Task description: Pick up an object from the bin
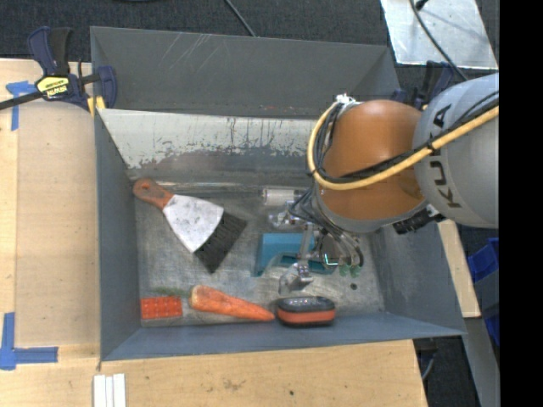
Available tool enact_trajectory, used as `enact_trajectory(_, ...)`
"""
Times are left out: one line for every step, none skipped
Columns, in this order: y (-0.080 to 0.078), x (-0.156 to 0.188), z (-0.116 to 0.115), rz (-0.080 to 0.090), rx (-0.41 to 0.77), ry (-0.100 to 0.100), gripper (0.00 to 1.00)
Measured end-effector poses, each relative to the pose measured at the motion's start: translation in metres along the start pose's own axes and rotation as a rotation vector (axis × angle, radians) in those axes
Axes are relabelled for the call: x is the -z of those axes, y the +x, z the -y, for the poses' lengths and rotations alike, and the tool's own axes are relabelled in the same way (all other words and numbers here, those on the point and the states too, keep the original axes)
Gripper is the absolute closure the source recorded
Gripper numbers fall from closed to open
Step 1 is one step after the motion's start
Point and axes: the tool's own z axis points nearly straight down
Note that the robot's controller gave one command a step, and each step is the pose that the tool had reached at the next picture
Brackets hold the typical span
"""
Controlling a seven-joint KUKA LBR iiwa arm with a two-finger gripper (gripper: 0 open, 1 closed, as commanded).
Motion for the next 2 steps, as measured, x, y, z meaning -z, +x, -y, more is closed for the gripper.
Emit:
enact_trajectory(-0.001, 0.003, 0.0, 0.005, -0.001, -0.001, 0.0)
enact_trajectory(-0.007, -0.013, -0.009, 0.012, 0.097, 0.001, 0.0)
